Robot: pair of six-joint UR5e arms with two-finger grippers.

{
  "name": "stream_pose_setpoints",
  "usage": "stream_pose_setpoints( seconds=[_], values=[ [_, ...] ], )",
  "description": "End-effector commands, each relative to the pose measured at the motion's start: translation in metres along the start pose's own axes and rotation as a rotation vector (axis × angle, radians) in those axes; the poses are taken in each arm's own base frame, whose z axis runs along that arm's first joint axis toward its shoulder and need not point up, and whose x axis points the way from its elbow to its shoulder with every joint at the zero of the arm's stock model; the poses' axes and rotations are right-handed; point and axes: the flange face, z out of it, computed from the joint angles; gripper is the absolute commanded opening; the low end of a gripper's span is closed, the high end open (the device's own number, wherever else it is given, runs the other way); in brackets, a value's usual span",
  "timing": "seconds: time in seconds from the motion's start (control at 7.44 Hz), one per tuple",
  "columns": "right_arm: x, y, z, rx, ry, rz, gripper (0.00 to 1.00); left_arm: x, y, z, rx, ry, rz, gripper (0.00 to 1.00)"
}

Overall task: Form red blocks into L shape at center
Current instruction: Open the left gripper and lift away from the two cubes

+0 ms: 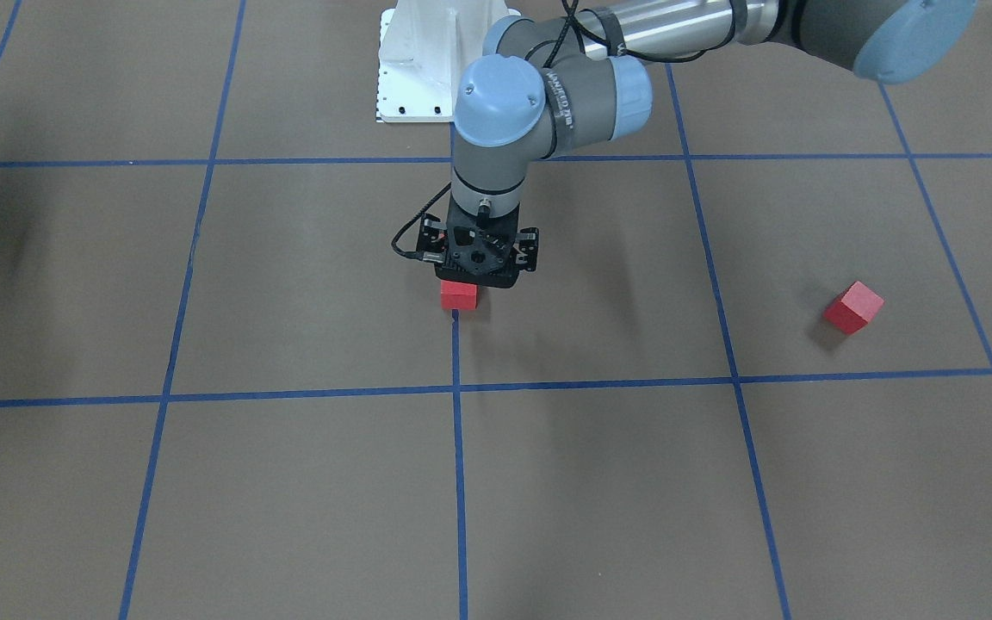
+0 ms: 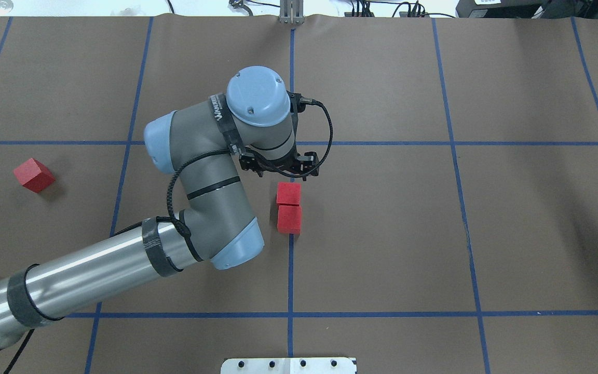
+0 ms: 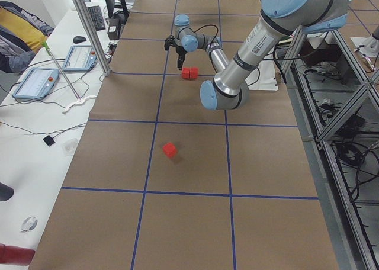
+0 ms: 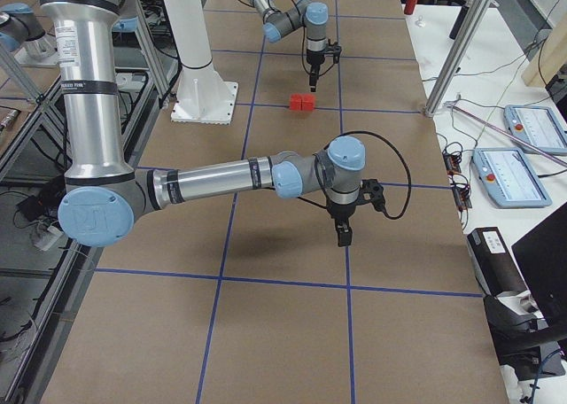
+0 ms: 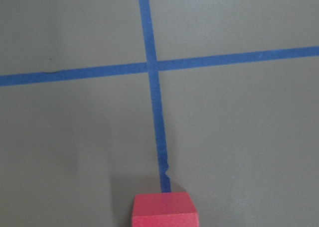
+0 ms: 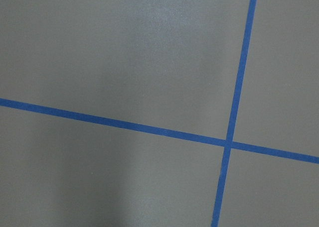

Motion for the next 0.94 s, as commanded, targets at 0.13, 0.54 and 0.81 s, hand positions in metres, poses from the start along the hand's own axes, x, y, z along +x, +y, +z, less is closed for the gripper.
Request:
stream_pose_setpoints(
  seconds=[0.13,0.54,0.81],
  values=[
    [0.000,0.000,0.000,0.000,0.000,-0.006,0.99,-0.148,0.036,-0.046,-0.011,-0.015,0.142,0.99],
    [0.001,0.001,0.001,-0.002,0.000,-0.007,0.99,-0.294,0.073,-0.057,-0.018,-0.104,0.268,1.00],
    [0.002,0.001,0.002,-0.005,0.001,-0.004,0.99,-0.408,0.107,-0.048,0.034,-0.104,0.223,1.00]
  ],
)
